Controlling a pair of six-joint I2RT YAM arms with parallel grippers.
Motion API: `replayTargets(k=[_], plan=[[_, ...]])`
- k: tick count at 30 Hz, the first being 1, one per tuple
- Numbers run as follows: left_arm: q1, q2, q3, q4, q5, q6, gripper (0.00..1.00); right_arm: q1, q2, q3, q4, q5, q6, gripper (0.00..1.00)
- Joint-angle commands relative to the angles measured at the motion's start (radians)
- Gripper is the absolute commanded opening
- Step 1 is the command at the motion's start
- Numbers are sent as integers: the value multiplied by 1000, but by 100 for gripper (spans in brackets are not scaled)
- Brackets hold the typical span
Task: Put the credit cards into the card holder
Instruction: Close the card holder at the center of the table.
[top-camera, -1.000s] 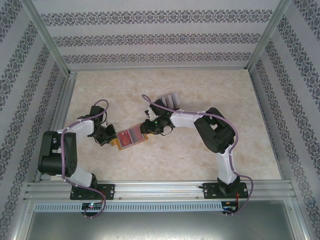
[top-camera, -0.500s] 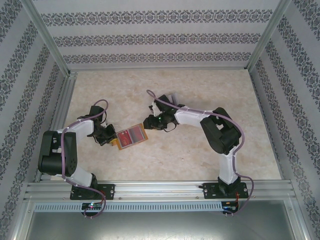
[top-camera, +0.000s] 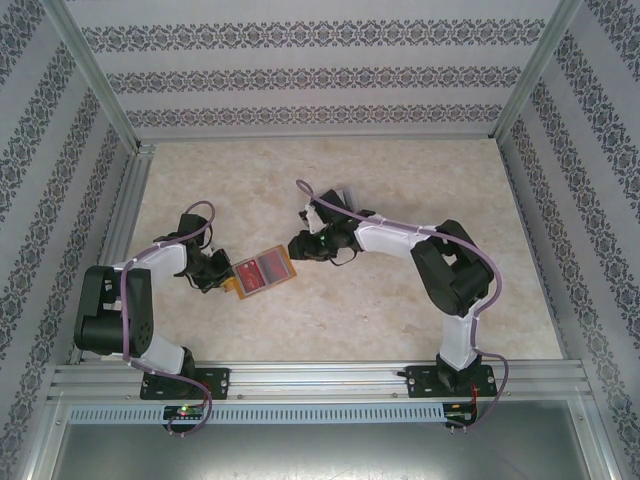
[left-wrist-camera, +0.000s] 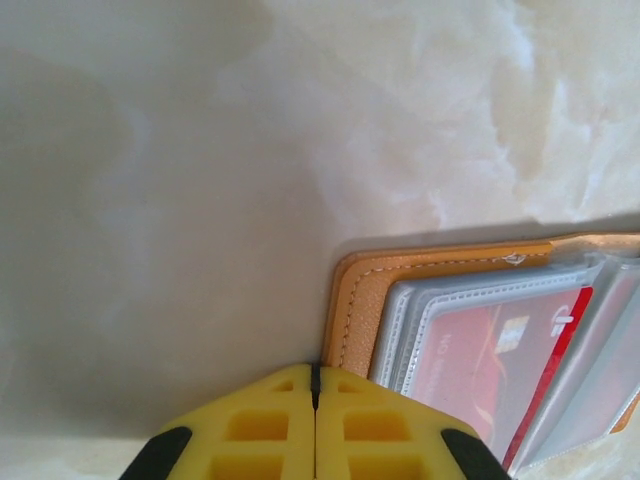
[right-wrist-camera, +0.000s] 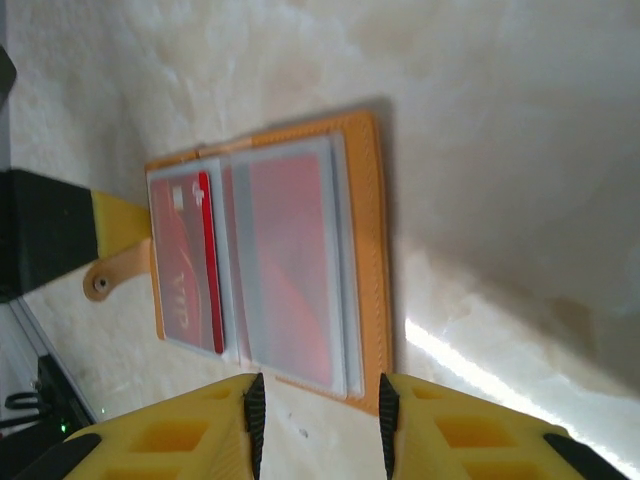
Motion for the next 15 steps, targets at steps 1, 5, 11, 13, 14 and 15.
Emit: replayTargets(k=[1,5,11,13,14,15], plan=[[-31,8,-3,-9,46,-13,16,21,8,-1,3,-19,-3,38],[-31,-3,23,-37,30,1,20,19,4,-9,6,-5,-3,38],[-31,1,30,-37,50,2,21,-24,-55,-43,16,31,-6,38],[-33,-1,35,-35,59,-1,21,-35,-45,-38,9,26,-9,39],[-33,-1,38,-35,63,-1,21,-38,-36,-35,11,21,-10,39],[-33,-1,42,-37,72,0,21,-37,-23,-31,9,17,-10,39]])
